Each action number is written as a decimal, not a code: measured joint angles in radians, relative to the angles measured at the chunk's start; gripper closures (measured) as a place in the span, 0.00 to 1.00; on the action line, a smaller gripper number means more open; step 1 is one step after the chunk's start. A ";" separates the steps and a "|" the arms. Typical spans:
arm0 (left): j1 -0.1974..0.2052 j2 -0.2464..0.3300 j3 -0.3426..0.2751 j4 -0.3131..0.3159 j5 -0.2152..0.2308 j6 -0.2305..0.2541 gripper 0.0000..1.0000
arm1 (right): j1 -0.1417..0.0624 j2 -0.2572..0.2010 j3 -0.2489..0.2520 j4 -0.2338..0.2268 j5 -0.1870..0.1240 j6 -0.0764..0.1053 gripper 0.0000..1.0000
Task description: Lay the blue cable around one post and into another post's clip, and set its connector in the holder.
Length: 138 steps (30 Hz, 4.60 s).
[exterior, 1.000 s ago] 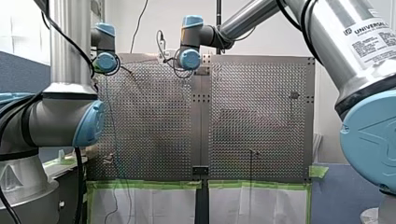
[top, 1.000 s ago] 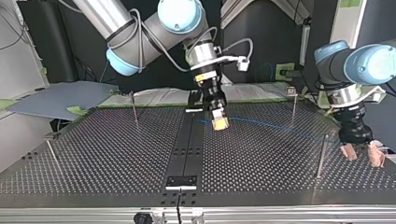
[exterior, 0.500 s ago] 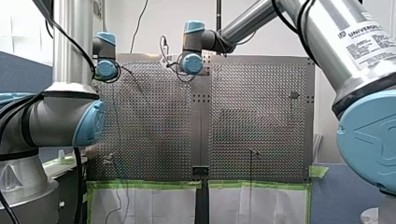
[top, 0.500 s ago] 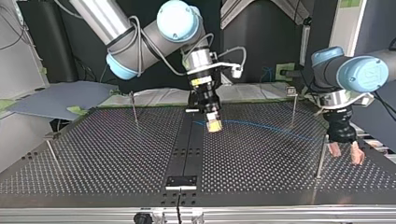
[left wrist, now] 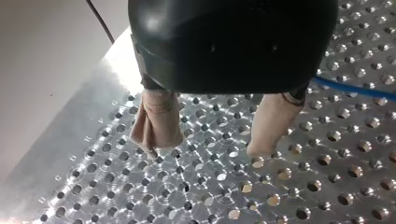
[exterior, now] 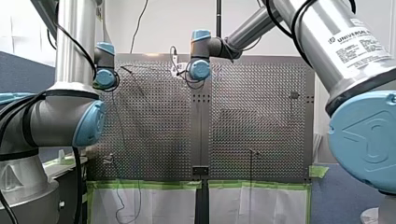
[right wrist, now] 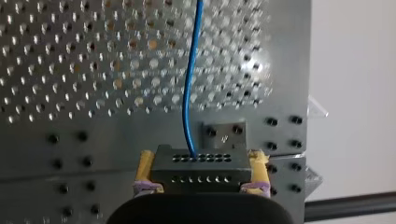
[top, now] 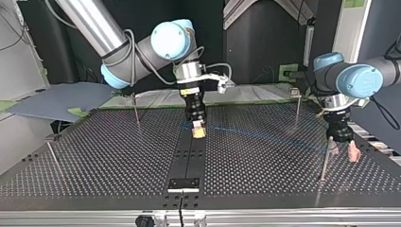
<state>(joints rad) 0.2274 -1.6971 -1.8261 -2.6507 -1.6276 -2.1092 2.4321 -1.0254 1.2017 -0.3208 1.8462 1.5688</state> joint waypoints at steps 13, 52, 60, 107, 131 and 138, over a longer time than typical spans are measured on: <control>-0.014 -0.003 -0.002 -0.001 0.005 -0.002 0.00 | -0.114 -0.005 0.076 0.067 0.034 0.020 1.00; -0.013 0.002 -0.024 0.007 0.022 -0.045 0.00 | -0.179 -0.092 0.464 -0.316 0.244 0.091 1.00; -0.012 0.002 -0.024 0.007 0.022 -0.050 0.00 | -0.199 -0.091 0.547 -0.398 0.222 0.097 1.00; -0.017 0.001 -0.024 0.011 0.080 -0.084 0.00 | -0.610 -0.045 0.875 -0.658 -0.147 0.131 1.00; -0.018 0.002 -0.024 0.012 0.083 -0.086 0.00 | -0.657 0.080 0.811 -0.655 -0.244 0.122 1.00; -0.018 0.001 -0.024 0.012 0.083 -0.086 0.00 | -0.689 0.086 0.815 -0.681 -0.227 0.152 1.00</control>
<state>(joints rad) 0.2098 -1.6956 -1.8496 -2.6387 -1.5445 -2.1950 1.7434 -0.9398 2.0163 -1.0020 1.6193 1.7209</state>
